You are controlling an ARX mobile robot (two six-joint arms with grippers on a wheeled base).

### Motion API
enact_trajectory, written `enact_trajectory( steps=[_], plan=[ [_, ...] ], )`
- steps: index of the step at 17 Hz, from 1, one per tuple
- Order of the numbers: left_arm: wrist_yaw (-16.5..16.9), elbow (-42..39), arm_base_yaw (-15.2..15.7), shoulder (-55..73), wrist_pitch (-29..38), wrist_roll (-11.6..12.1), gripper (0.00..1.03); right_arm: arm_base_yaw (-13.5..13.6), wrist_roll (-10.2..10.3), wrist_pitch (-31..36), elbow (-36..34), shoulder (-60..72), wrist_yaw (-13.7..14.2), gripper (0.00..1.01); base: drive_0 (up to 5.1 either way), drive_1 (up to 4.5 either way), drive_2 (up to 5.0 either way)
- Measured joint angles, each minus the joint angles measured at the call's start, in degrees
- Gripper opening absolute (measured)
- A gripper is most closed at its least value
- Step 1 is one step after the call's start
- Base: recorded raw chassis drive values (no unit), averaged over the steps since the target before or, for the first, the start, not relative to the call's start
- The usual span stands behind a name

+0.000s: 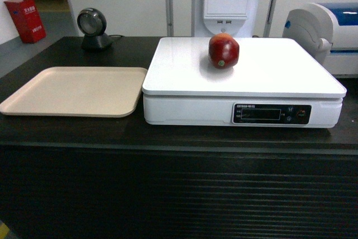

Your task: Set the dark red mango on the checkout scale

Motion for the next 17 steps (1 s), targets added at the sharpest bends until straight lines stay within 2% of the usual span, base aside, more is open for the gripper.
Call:
enact_trajectory(
  steps=[6, 7, 12, 13, 17],
  plan=[
    [0.00, 0.04, 0.00, -6.38, -6.99, 0.00, 0.02, 0.00, 0.00, 0.00, 0.00, 0.00, 0.00, 0.98, 0.0, 0.00, 0.0],
    [0.13, 0.02, 0.00, -12.50, -15.61, 0.00, 0.02, 0.00, -0.02, 0.00, 0.00, 0.00, 0.00, 0.98, 0.0, 0.00, 0.0],
    [0.00, 0.02, 0.00, -14.51, -15.45, 0.02, 0.02, 0.00, 0.00, 0.00, 0.00, 0.00, -0.02, 0.98, 0.0, 0.00, 0.0],
    [0.00, 0.02, 0.00, -14.51, -15.34, 0.00, 0.07, 0.00, 0.00, 0.02, 0.00, 0.00, -0.02, 0.98, 0.0, 0.00, 0.0],
    [0.00, 0.02, 0.00, -14.51, -15.32, 0.00, 0.54, 0.00, 0.00, 0.02, 0.00, 0.00, -0.02, 0.98, 0.0, 0.00, 0.0]
  ],
)
